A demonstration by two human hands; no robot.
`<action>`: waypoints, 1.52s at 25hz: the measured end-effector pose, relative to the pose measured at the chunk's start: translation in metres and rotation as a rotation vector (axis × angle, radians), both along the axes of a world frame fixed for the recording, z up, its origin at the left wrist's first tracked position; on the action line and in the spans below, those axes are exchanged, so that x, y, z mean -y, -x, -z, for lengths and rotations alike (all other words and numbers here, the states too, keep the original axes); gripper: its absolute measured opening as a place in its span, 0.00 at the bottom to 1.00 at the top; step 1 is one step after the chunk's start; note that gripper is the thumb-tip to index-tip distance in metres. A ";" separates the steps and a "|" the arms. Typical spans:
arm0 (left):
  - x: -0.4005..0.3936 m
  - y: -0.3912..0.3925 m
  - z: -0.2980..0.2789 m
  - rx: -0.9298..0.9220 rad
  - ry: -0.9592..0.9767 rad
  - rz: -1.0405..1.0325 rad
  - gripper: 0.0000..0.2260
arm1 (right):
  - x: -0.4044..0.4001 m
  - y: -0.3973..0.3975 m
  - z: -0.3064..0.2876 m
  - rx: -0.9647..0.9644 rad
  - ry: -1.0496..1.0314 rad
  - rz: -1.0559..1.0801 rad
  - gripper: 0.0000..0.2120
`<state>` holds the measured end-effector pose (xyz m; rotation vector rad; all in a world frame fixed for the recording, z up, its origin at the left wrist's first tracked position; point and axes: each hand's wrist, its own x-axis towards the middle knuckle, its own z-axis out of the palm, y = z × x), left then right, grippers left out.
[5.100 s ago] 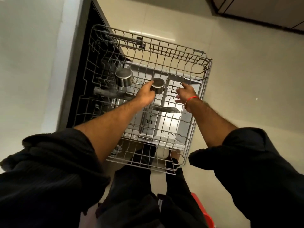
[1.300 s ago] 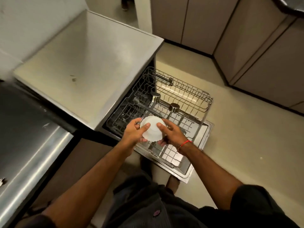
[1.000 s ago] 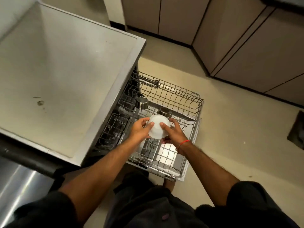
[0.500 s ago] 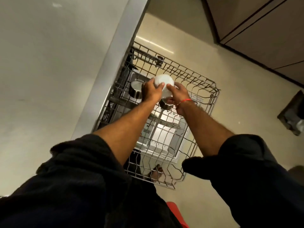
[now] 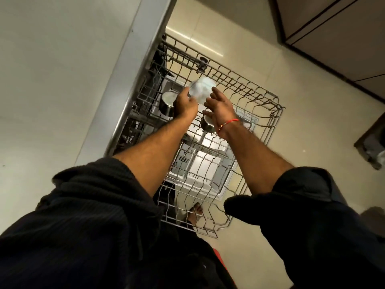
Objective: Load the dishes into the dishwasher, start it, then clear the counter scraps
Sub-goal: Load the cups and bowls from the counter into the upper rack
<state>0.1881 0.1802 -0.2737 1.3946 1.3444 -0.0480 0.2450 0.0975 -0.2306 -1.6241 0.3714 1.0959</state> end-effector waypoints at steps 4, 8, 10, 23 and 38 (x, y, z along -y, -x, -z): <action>0.021 0.048 -0.024 0.080 -0.002 -0.020 0.19 | 0.040 0.024 -0.034 0.028 -0.055 -0.075 0.16; 0.060 0.109 -0.064 0.123 -0.095 0.051 0.17 | 0.096 0.059 -0.076 0.077 -0.069 -0.200 0.13; 0.086 0.143 -0.088 0.129 -0.153 0.034 0.17 | 0.122 0.078 -0.099 0.084 -0.104 -0.250 0.11; 0.231 0.373 -0.202 0.223 -0.423 -0.412 0.13 | 0.148 0.251 -0.192 0.270 -0.308 -0.916 0.13; 0.303 0.753 -0.254 0.124 -0.673 -1.164 0.10 | 0.116 0.663 -0.231 0.221 -0.568 -1.640 0.11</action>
